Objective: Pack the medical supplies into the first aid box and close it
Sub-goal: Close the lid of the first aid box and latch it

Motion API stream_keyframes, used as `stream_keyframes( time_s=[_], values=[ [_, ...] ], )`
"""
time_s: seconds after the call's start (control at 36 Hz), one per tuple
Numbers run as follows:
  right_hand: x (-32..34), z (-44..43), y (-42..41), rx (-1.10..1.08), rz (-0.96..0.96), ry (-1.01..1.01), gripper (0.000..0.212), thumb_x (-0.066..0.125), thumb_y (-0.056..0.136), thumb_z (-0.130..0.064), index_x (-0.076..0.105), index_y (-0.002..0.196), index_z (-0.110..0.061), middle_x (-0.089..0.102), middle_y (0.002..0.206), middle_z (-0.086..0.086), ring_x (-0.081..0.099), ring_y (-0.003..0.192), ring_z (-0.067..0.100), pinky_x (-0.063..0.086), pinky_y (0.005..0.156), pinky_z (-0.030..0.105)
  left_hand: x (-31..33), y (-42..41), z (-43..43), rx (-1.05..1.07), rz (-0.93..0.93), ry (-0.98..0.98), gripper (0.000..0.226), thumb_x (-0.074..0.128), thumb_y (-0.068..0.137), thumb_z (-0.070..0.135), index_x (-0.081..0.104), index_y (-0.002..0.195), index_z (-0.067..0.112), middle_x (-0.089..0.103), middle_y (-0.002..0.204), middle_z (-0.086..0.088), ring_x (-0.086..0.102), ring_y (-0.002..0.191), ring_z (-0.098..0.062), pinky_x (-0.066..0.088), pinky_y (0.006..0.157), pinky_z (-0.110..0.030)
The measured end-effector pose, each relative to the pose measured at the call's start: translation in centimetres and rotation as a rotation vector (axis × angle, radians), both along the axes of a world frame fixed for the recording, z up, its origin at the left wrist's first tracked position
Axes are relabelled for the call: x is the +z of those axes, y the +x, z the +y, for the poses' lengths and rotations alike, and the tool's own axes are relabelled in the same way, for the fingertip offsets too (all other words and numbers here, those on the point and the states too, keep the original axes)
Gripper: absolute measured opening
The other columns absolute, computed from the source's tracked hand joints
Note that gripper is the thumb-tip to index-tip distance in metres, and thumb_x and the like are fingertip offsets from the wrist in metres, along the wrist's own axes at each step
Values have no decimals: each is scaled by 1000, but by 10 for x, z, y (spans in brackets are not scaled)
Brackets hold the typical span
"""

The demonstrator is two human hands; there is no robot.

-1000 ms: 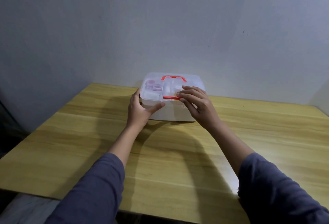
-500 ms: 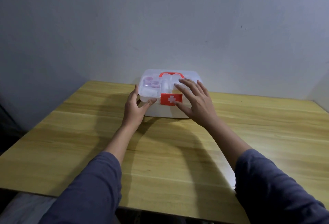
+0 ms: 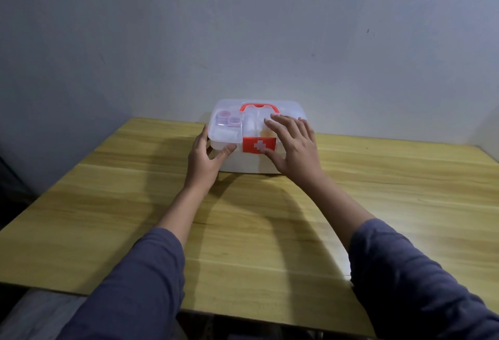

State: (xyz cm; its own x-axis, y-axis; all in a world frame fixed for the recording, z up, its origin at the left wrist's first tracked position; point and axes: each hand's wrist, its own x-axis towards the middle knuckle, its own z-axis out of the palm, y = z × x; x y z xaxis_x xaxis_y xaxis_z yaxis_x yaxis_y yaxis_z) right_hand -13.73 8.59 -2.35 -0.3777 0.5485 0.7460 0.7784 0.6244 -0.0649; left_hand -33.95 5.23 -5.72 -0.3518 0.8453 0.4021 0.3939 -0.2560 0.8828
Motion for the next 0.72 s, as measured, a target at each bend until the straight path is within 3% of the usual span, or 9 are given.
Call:
stream_keyframes(
  time_s=[0.19, 0.25, 0.33, 0.39, 0.5, 0.61, 0.72],
  values=[
    [12, -2, 10, 45, 9, -133, 57, 40, 86, -55, 48, 133, -23, 49, 140, -1, 39, 135, 19, 19, 115, 32, 8, -2, -4, -63, -37, -21, 74, 75, 75, 39, 43, 139, 19, 48, 141, 0, 45, 129, -13, 42, 104, -29],
    [15, -1, 13, 20, 136, -217, 60, 41, 89, -53, 40, 139, -21, 41, 147, 2, 27, 141, 20, 18, 117, 34, 12, -2, -4, -83, -54, -37, 81, 75, 73, 46, 40, 141, 19, 45, 143, 0, 42, 131, -13, 39, 106, -29],
    [18, -1, 18, -16, 431, -499, 70, 48, 89, -52, 24, 146, -21, 23, 155, 4, 12, 146, 21, 16, 120, 39, 19, 2, -1, -89, -103, -77, 83, 69, 80, 47, 27, 148, 22, 32, 153, 1, 32, 139, -13, 30, 108, -26],
    [19, -2, 22, 26, 553, -650, 75, 51, 87, -54, 18, 147, -24, 20, 156, 2, 14, 145, 18, 18, 118, 38, 22, 6, 3, -113, -133, -98, 93, 66, 74, 58, 22, 150, 26, 27, 155, 3, 27, 142, -11, 27, 111, -28],
    [23, -3, 31, 78, 641, -713, 75, 57, 86, -49, 23, 147, -22, 27, 155, -2, 23, 143, 15, 25, 114, 34, 24, 14, 10, -132, -124, -124, 102, 62, 65, 66, 21, 150, 26, 27, 155, 3, 27, 142, -11, 26, 116, -35],
    [25, -3, 53, 37, 651, -721, 75, 58, 84, -49, 25, 146, -23, 29, 154, -2, 25, 142, 16, 27, 114, 36, 22, 35, 21, -148, -95, -117, 80, 63, 86, 44, 20, 150, 24, 26, 155, 0, 26, 143, -14, 25, 108, -25],
    [25, 1, 83, -21, 658, -705, 76, 59, 84, -49, 24, 146, -23, 29, 154, -1, 26, 142, 18, 29, 113, 38, 24, 68, 34, -185, -67, -123, 75, 60, 89, 37, 18, 151, 23, 25, 154, -2, 25, 141, -14, 24, 102, -21]
  ],
)
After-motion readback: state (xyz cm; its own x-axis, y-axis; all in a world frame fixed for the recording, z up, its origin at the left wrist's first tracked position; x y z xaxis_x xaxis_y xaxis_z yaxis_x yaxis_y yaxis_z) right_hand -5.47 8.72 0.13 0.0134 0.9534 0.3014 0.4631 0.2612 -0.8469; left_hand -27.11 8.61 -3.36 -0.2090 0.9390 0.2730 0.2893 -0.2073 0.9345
